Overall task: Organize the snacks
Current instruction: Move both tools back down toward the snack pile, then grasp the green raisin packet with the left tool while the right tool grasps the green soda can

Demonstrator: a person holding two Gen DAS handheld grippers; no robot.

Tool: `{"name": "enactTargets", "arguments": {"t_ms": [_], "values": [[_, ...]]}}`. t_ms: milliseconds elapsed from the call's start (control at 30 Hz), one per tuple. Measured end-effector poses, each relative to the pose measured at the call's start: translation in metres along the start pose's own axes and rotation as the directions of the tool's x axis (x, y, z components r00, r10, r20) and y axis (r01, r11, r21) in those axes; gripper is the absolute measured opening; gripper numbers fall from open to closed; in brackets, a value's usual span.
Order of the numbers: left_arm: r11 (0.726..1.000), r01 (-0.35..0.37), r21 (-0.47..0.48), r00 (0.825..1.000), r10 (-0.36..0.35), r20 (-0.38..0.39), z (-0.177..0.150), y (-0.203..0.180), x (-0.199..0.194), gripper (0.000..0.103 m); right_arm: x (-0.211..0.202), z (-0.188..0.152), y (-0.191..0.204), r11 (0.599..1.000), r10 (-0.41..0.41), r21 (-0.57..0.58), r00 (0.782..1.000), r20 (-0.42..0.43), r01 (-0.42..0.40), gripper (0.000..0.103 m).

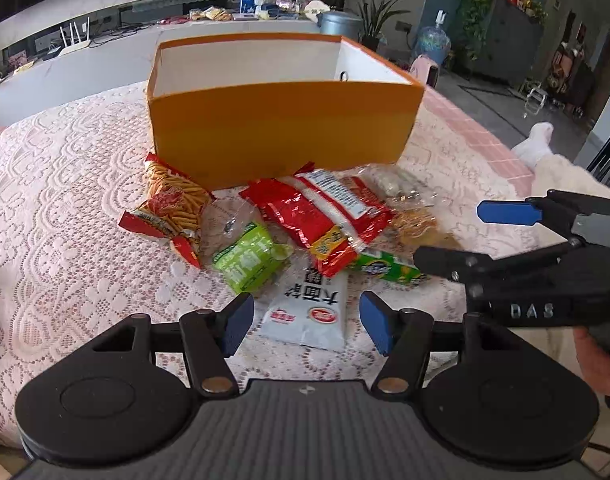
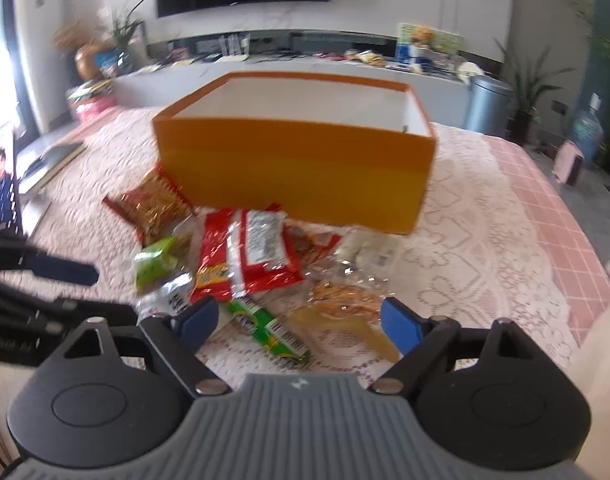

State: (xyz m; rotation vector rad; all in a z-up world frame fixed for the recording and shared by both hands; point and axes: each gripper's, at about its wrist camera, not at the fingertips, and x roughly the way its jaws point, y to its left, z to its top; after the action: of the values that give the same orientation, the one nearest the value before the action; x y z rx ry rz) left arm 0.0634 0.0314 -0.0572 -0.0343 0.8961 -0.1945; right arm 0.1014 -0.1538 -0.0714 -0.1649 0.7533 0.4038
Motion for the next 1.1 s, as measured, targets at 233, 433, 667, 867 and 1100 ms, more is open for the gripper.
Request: {"name": "enactTargets", "arguments": {"t_ms": [233, 433, 667, 867, 1100], "values": [[0.994, 0.0, -0.108, 0.999, -0.004, -0.039, 0.004, 0.018, 0.016, 0.073, 0.023, 0.002, 0.013, 0.996, 0.056, -0.07, 0.997, -0.056, -0.06, 0.073], [0.985, 0.0, -0.172, 0.998, -0.01, -0.057, 0.007, 0.027, 0.028, 0.073, 0.047, 0.003, 0.02, 0.988, 0.078, -0.121, 0.991, -0.11, -0.092, 0.054], [0.958, 0.021, -0.285, 0.998, -0.037, -0.05, 0.015, 0.04, 0.036, 0.076, 0.066, 0.01, 0.022, 0.983, 0.092, -0.148, 0.986, -0.14, -0.113, 0.036], [0.919, 0.014, -0.395, 0.998, -0.039, -0.056, 0.024, 0.051, 0.044, 0.077, 0.071, 0.014, 0.02, 0.982, 0.129, -0.118, 0.977, -0.168, -0.15, 0.031], [0.877, -0.056, -0.477, 0.992, -0.005, -0.126, 0.031, 0.056, 0.064, 0.077, 0.077, 0.017, 0.006, 0.98, 0.197, 0.003, 0.962, -0.188, -0.2, 0.031]]}}
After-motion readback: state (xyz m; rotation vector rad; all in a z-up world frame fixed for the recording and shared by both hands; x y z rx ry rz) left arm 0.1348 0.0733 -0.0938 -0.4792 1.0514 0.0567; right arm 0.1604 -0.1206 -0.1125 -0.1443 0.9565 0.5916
